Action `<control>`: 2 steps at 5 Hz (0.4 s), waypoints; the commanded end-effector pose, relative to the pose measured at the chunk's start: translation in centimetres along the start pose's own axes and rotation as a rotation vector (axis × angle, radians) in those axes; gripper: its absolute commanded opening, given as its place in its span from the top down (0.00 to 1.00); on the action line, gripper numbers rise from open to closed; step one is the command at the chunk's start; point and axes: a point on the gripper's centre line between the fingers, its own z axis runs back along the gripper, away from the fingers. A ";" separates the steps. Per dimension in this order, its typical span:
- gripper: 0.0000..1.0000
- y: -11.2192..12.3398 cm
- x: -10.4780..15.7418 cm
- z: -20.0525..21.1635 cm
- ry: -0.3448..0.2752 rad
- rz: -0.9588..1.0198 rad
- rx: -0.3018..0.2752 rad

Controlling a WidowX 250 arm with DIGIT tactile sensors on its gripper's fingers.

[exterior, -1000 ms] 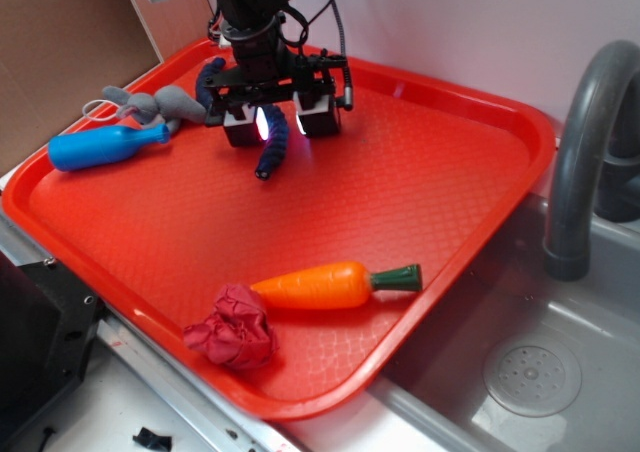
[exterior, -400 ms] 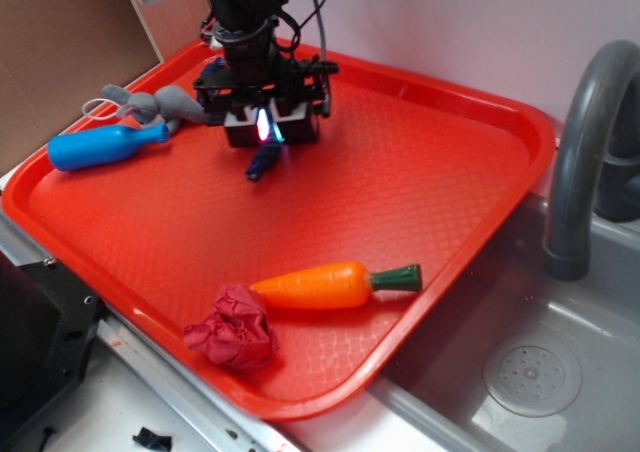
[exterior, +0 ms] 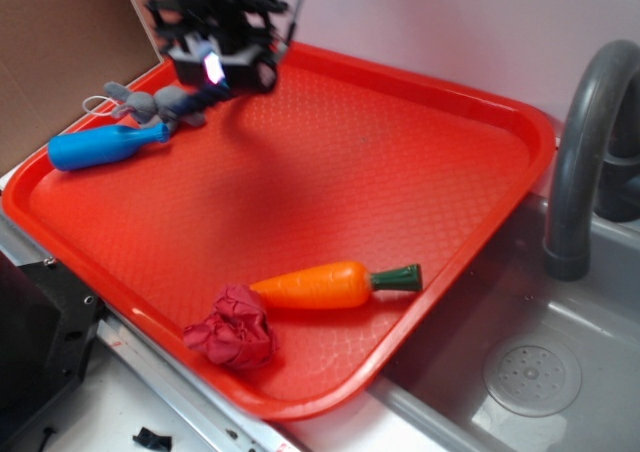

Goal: Grab the blue rope.

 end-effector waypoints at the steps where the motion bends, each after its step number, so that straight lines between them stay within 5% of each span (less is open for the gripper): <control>1: 1.00 0.2 -3.0 8.6 -0.143 -0.127 -0.069; 2: 1.00 0.5 -4.2 9.0 -0.154 -0.146 -0.118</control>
